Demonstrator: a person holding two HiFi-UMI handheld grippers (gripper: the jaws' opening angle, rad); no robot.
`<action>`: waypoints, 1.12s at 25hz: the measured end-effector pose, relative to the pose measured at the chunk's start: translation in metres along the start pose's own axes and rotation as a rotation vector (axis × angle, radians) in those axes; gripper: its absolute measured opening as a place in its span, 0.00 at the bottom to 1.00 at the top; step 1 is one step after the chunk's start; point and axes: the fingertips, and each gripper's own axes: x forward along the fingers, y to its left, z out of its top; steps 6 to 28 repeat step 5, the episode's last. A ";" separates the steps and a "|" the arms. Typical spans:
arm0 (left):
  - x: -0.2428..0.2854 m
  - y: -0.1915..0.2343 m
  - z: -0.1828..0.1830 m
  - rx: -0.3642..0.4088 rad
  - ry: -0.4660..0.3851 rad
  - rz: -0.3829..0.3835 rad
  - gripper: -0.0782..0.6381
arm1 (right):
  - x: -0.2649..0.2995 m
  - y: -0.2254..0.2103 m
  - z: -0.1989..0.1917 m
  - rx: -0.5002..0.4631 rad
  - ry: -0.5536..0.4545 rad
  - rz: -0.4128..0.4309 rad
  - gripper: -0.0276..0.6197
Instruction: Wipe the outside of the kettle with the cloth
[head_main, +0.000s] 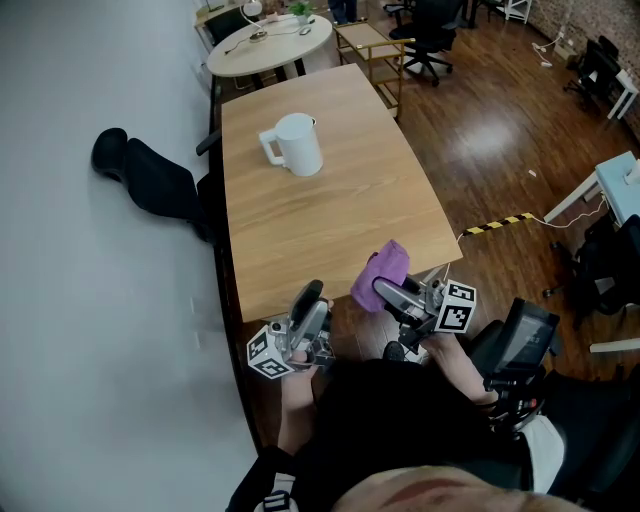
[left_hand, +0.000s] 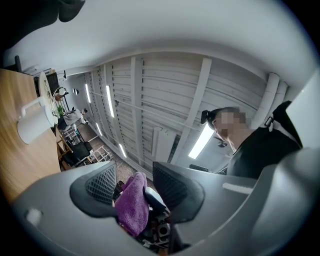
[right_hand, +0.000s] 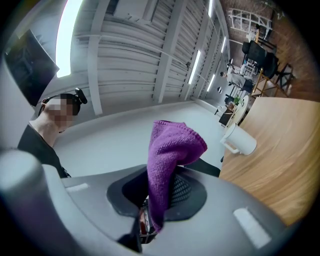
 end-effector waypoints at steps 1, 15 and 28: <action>-0.001 0.001 -0.002 -0.001 0.000 0.000 0.11 | -0.001 -0.001 -0.001 0.001 0.000 0.000 0.12; -0.003 0.002 -0.007 -0.007 -0.005 -0.001 0.11 | -0.007 -0.004 -0.005 0.002 0.005 -0.004 0.12; -0.003 0.002 -0.007 -0.007 -0.005 -0.001 0.11 | -0.007 -0.004 -0.005 0.002 0.005 -0.004 0.12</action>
